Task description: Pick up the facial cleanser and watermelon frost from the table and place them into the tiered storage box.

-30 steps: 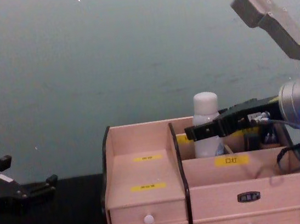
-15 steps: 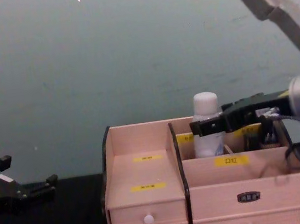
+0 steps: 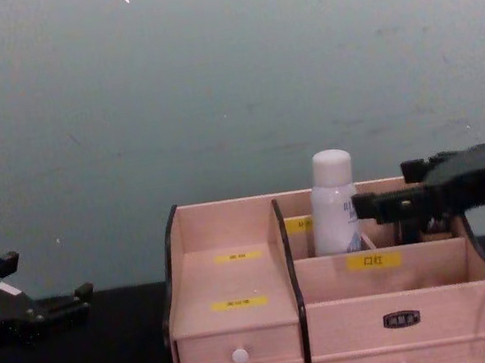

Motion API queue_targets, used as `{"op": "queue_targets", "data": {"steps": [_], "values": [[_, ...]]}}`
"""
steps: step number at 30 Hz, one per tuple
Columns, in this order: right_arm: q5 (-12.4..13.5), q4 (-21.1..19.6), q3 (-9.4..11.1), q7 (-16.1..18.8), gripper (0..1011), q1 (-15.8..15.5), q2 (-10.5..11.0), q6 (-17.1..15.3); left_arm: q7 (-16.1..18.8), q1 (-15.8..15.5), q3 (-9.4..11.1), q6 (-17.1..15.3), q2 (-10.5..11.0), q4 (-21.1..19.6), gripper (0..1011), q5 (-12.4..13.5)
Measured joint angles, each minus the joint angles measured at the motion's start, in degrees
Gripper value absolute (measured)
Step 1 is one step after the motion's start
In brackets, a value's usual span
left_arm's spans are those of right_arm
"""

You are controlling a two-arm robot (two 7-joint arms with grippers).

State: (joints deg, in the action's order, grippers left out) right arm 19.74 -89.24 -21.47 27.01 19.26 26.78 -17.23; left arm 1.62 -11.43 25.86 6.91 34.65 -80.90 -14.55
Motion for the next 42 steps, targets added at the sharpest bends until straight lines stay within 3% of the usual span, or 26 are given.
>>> {"op": "queue_targets", "data": {"steps": [5, 10, 16, 21, 27, 33, 42], "values": [[3.2, -4.2, 1.8, 3.5, 1000, -5.7, 4.4, 5.0, 0.0, 0.0, 0.0, 0.0, 0.0, 0.0, 1001, 0.0], [4.9, -6.9, 2.3, 6.3, 1000, -10.5, 8.6, 8.2, 0.0, 0.0, 0.0, 0.0, 0.0, 0.0, 1001, 0.0], [5.7, -9.2, 2.1, 7.8, 1000, -14.1, 12.5, 9.4, 0.0, 0.0, 0.0, 0.0, 0.0, 0.0, 1001, 0.0], [5.7, -11.2, 1.4, 7.6, 1000, -16.5, 15.6, 8.4, 0.0, 0.0, 0.0, 0.0, 0.0, 0.0, 1001, 0.0], [5.8, -12.5, 0.3, 5.9, 1000, -17.5, 17.4, 5.0, 0.0, 0.0, 0.0, 0.0, 0.0, 0.0, 1001, 0.0], [5.9, -12.8, -1.0, 4.4, 1000, -17.4, 17.6, 1.6, 0.0, 0.0, 0.0, 0.0, 0.0, 0.0, 1001, 0.0], [5.6, -12.5, -2.7, 3.3, 1000, -16.1, 17.3, -1.0, 0.0, 0.0, 0.0, 0.0, 0.0, 0.0, 1001, 0.0]]}}
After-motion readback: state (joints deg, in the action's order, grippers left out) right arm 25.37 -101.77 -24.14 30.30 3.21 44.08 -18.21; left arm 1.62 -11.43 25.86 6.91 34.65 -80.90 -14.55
